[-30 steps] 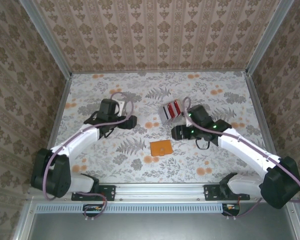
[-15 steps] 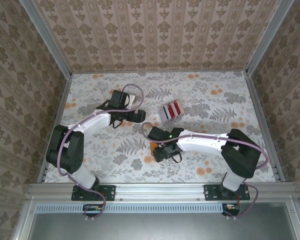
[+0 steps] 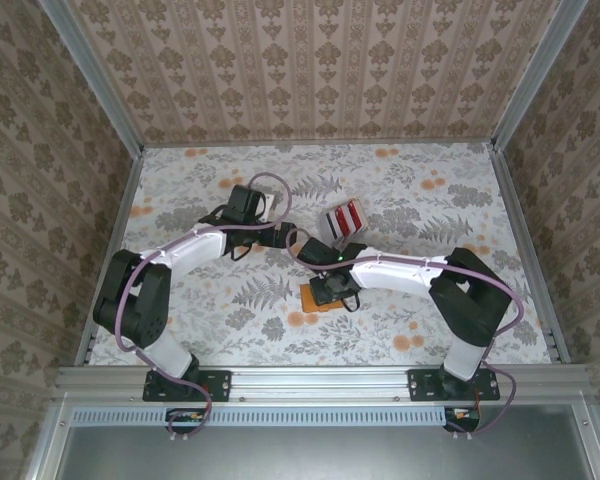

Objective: Put the credit cards into the card holder

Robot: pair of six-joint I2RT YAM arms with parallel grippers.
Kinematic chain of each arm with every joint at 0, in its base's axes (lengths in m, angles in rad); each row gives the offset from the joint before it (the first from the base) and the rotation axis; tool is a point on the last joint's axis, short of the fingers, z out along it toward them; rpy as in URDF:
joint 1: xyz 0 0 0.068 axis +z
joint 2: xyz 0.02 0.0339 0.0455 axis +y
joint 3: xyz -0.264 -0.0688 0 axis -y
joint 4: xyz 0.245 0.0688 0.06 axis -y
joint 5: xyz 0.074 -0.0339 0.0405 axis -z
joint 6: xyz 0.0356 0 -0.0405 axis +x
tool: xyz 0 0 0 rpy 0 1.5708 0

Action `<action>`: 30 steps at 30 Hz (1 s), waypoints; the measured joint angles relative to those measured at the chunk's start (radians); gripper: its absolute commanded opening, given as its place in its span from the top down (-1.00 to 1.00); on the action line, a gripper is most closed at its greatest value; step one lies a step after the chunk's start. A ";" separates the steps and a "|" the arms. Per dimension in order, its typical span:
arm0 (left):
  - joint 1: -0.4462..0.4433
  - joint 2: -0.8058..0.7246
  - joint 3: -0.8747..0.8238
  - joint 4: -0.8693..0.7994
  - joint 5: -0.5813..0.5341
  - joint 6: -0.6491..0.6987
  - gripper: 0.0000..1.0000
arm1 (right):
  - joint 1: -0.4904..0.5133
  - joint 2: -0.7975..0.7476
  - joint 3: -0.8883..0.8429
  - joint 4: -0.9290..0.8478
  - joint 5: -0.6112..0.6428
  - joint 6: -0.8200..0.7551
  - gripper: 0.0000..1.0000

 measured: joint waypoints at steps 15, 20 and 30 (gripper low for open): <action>0.000 -0.042 -0.026 -0.012 -0.052 0.000 -1.00 | 0.029 0.008 0.003 -0.024 -0.007 0.002 0.17; 0.000 -0.042 -0.026 -0.013 -0.056 0.000 -1.00 | 0.038 -0.008 0.003 -0.035 -0.007 0.002 0.16; 0.000 -0.042 -0.026 -0.013 -0.067 0.000 -1.00 | 0.058 -0.037 0.014 -0.056 -0.008 0.006 0.14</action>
